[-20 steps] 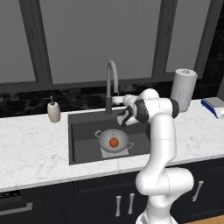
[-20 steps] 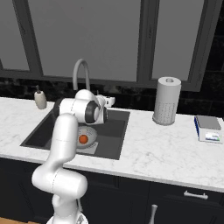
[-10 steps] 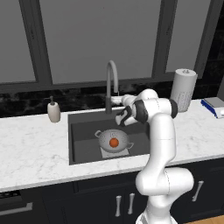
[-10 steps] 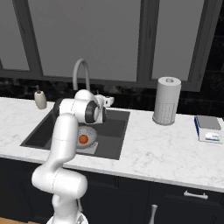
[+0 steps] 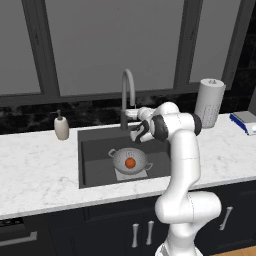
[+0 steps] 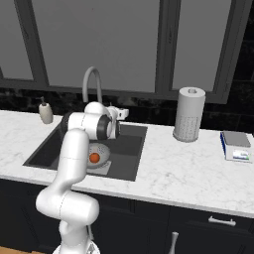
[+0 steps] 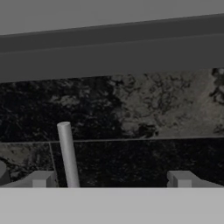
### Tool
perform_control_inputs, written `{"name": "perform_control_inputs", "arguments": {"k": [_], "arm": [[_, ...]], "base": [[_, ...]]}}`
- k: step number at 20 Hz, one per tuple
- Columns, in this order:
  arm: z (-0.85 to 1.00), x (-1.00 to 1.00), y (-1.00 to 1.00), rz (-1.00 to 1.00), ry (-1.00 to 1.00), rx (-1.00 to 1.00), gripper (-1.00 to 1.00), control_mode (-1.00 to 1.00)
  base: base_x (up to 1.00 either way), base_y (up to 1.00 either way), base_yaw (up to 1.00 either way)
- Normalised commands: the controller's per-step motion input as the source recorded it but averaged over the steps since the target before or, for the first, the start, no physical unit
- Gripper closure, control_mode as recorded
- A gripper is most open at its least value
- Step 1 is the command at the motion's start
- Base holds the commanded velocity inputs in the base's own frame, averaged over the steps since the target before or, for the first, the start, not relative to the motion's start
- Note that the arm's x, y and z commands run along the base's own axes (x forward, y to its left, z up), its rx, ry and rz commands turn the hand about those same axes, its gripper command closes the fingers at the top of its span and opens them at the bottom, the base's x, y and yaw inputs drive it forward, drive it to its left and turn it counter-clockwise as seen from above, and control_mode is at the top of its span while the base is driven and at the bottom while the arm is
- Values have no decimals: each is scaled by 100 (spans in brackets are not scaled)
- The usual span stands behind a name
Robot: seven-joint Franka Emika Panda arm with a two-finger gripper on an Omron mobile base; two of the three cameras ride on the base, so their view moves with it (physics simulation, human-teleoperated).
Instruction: Put the colander in the sink, put the orange in the colander, and turn on the sink faucet and pour water over the colander.
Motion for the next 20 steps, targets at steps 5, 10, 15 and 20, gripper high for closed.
{"name": "perform_control_inputs", "arguments": {"k": [5, 10, 15, 20], "arm": [[0, 6, 0, 0, 0, 0, -100, -100], [0, 11, 0, 0, 0, 0, -100, -100], [0, 10, 0, 0, 0, 0, -100, -100], [0, 11, 0, 0, 0, 0, -100, -100]], "base": [[0, 0, 0], [0, 0, 0], [0, 0, 0], [0, 0, 0]]}}
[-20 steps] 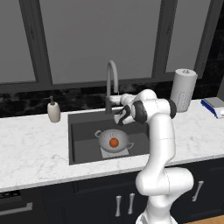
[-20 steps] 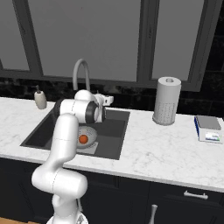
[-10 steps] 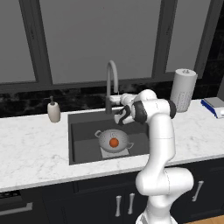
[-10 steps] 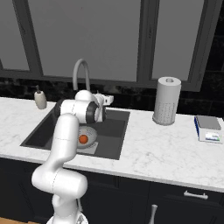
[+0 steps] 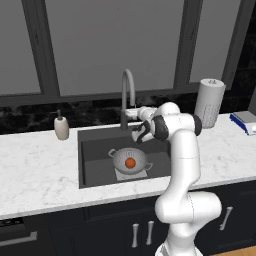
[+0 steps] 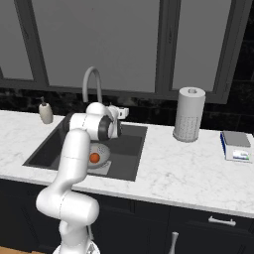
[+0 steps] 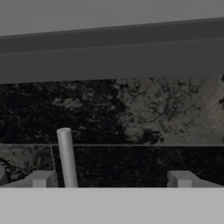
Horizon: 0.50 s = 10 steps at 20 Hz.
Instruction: Put the colander in the sink, put the orange in the colander, and turn on the sink faucet and pour water over the colander.
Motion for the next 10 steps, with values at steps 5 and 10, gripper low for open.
{"name": "perform_control_inputs", "arguments": {"k": [5, 10], "arm": [[0, 0, -3, 2, 0, 0, -100, -100], [0, 0, -7, 3, 0, 0, -100, -100]], "base": [[0, 0, 0], [0, 0, 0]]}}
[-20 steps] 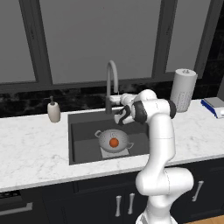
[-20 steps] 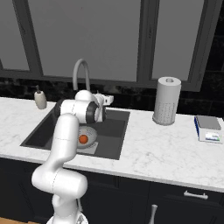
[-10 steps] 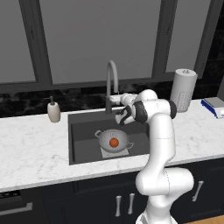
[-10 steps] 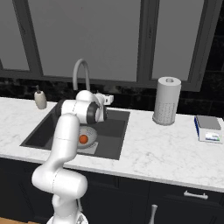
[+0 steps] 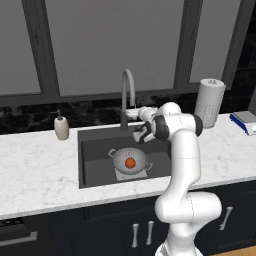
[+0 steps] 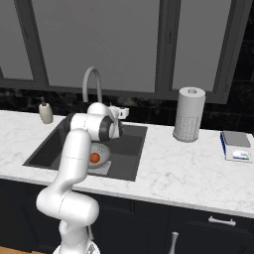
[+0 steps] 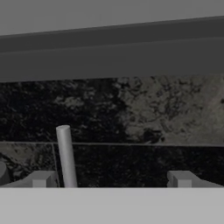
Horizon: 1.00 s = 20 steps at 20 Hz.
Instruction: Put the colander in the sink, put the orange in the colander, and turn on the sink faucet and pour water over the colander.
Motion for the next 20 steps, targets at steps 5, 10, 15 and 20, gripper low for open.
{"name": "perform_control_inputs", "arguments": {"k": [5, 10, 15, 20], "arm": [[0, 0, -12, 2, 0, 0, -100, -100], [0, 0, -12, 0, 0, 0, -100, -100], [0, 0, -10, 0, 0, 0, -100, -100], [0, 0, -27, 0, 0, 0, -100, -100]], "base": [[0, 0, 0], [0, 0, 0], [0, 0, 0], [0, 0, 0]]}}
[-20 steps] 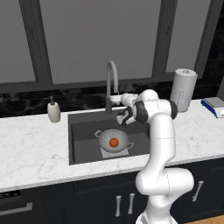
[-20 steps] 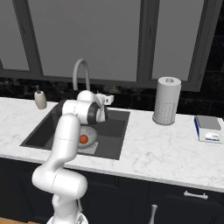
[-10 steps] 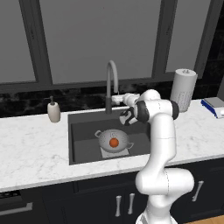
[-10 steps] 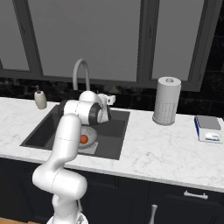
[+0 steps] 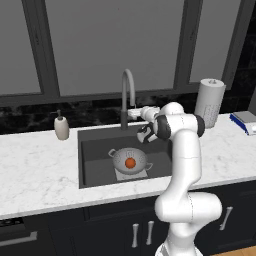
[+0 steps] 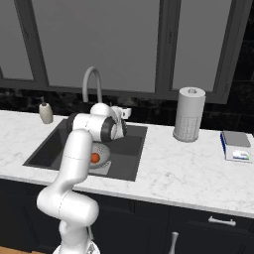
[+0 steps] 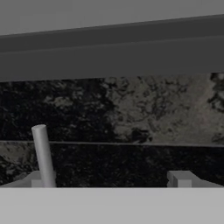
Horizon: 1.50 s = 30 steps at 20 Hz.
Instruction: Put the colander in the sink, put the orange in the colander, and turn on the sink faucet and pour water over the colander.
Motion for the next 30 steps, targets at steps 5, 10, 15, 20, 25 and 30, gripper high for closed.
{"name": "perform_control_inputs", "arguments": {"k": [5, 10, 15, 20, 25, 30], "arm": [[0, 0, -42, 0, 0, 0, -100, -100], [0, 0, -45, 0, 0, 0, -100, -100], [0, 0, -53, 0, 0, 0, -100, -100], [0, 0, -67, 0, 0, 0, -100, -100], [0, 0, -83, 0, 0, 2, -100, -100], [0, 4, -85, 0, 0, 3, -100, -100]], "base": [[0, 0, 0], [0, 0, 0], [0, 0, 0], [0, 0, 0], [0, 0, 0], [0, 0, 0]]}}
